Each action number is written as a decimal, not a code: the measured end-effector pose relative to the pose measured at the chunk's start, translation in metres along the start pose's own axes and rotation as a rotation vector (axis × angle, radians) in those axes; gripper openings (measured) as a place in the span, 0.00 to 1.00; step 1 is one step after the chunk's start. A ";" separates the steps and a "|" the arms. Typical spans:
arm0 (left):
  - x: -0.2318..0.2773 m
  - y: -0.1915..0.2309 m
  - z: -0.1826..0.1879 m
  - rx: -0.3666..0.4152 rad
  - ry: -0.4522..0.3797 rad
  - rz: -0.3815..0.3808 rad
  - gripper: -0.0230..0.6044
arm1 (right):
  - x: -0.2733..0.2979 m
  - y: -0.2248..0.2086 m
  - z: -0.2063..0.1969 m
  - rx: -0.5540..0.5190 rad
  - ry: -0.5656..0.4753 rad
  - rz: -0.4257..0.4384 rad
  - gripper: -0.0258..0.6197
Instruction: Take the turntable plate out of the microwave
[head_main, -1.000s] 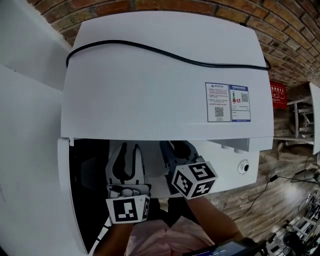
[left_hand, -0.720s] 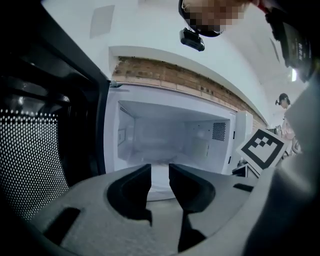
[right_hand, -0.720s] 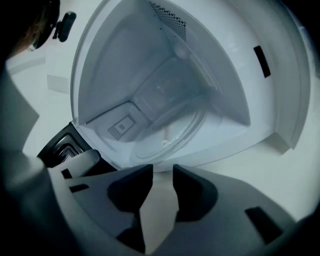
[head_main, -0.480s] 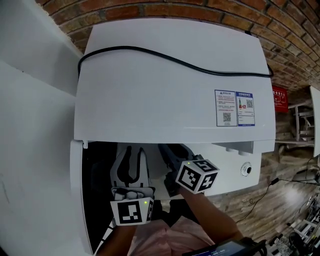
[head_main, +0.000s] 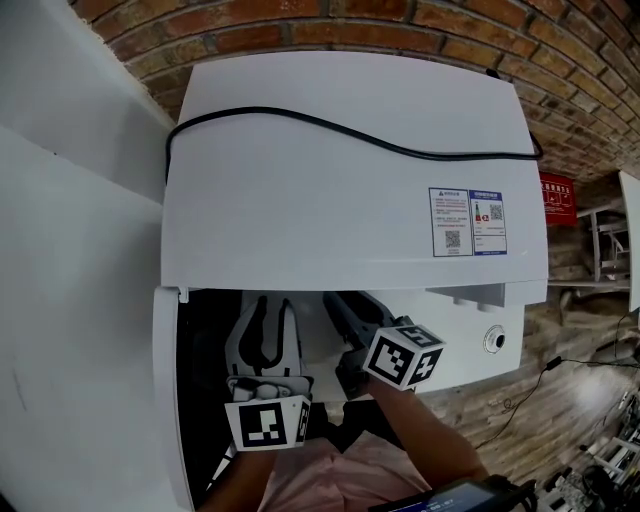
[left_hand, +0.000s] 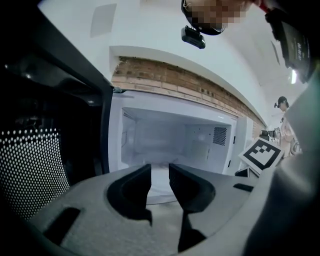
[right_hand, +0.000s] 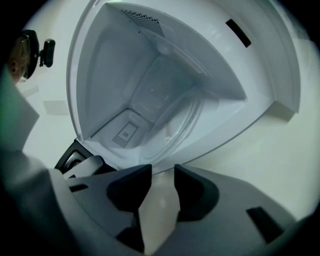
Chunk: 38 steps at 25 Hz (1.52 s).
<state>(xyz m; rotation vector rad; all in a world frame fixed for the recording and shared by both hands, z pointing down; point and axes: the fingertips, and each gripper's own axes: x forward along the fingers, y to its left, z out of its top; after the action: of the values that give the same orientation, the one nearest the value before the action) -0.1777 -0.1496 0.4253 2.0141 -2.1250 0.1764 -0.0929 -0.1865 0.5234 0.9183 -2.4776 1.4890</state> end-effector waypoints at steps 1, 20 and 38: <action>0.000 0.000 0.000 0.000 0.002 -0.001 0.21 | -0.001 0.001 -0.001 0.001 0.002 0.003 0.27; -0.001 -0.004 0.004 0.007 -0.007 -0.003 0.21 | 0.008 -0.006 0.011 0.302 -0.024 0.045 0.28; -0.025 -0.010 0.015 0.010 -0.021 -0.022 0.21 | -0.024 0.001 -0.007 0.338 -0.091 0.071 0.04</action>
<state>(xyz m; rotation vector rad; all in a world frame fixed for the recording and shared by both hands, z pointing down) -0.1676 -0.1296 0.4047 2.0533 -2.1173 0.1634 -0.0757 -0.1701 0.5170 0.9746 -2.3831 1.9755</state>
